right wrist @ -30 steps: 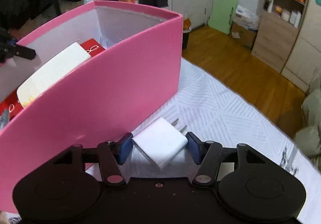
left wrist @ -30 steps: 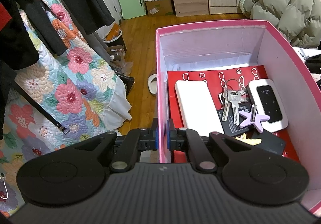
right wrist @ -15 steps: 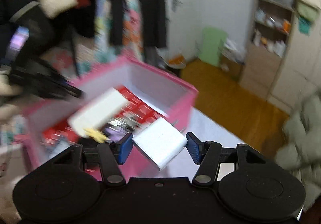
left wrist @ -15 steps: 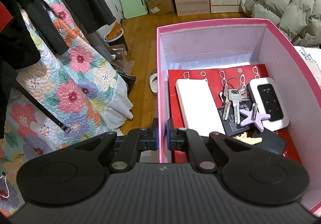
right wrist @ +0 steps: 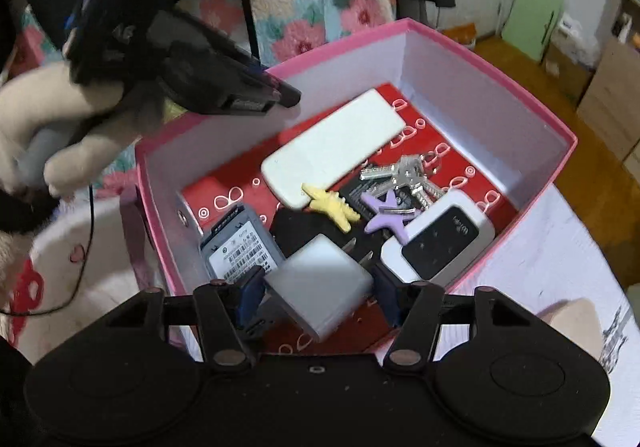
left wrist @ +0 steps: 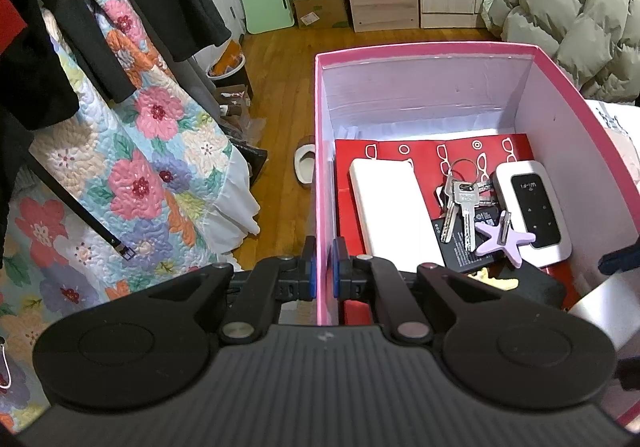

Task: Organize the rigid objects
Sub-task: 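Place the white plug charger in the pink box corner, release, then grasp the beige round container with the right gripper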

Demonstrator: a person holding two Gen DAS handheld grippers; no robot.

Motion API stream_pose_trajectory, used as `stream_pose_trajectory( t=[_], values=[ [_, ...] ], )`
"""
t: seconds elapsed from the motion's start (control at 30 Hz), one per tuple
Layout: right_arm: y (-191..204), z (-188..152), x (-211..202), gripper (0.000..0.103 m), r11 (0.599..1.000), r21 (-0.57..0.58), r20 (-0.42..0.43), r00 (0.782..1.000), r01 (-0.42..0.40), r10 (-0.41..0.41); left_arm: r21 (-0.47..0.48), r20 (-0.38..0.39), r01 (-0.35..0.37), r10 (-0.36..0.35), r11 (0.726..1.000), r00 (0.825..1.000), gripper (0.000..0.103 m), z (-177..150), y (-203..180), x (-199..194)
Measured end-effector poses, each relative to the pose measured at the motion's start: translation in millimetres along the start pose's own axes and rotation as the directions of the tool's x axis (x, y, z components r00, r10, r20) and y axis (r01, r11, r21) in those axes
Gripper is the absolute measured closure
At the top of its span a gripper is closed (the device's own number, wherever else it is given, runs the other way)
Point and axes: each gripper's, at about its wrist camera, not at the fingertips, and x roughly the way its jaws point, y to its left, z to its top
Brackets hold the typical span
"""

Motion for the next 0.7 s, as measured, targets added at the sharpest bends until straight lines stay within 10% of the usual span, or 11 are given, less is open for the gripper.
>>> stream_pose_trajectory(
  t=[0.33,0.7],
  values=[
    [-42,-43,-76,0.028,0.964,0.265,0.234,0.968,0.027,-0.092,0.001,0.002,0.03,-0.03,1.0,1.0,0.098,-4,4,-2],
    [-137,-108,-63,0.025,0.806,0.579,0.124,0.963,0.124,-0.237,0.015,0.007,-0.004,0.004,1.0,1.0,0.098,-4,-1,-4]
  ],
)
